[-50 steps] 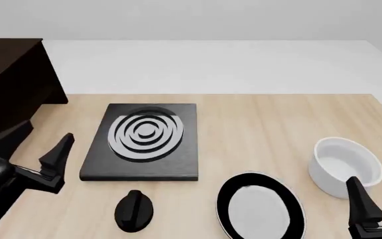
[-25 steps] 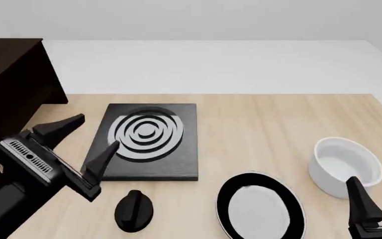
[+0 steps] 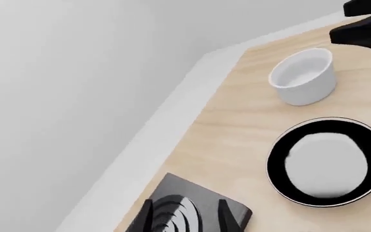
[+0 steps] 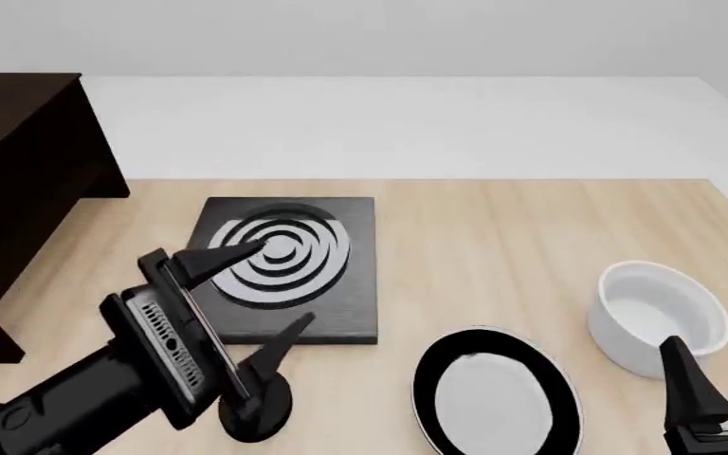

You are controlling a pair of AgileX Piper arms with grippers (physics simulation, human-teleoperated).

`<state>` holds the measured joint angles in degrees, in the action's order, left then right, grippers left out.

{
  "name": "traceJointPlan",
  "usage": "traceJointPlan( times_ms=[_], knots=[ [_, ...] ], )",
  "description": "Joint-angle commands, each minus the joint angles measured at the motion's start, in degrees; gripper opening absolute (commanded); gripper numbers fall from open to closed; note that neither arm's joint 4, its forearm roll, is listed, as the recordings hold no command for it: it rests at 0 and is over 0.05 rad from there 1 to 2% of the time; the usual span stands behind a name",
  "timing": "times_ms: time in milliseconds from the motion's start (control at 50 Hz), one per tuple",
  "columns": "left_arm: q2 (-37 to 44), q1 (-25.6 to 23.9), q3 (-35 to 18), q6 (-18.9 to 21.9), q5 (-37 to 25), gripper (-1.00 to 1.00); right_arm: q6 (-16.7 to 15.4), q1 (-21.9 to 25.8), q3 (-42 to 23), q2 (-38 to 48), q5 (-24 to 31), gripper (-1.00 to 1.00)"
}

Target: Put the frying pan under the cabinet shelf.

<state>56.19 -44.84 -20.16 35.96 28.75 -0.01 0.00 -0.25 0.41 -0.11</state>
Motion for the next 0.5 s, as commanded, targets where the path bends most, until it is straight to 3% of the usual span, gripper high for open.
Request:
traceJointPlan(
  times_ms=[20,140,500],
  knots=[
    [5.2,-5.9,-0.9,5.8,3.2,1.0,0.0,0.0,0.0,0.0,0.0,1.0],
    [7.5,-8.6,-0.5,8.6,5.0,1.0,0.0,0.0,0.0,0.0,0.0,1.0],
    [11.4,-14.0,-0.2,12.1,6.7,1.0,0.0,0.0,0.0,0.0,0.0,1.0]
  ],
)
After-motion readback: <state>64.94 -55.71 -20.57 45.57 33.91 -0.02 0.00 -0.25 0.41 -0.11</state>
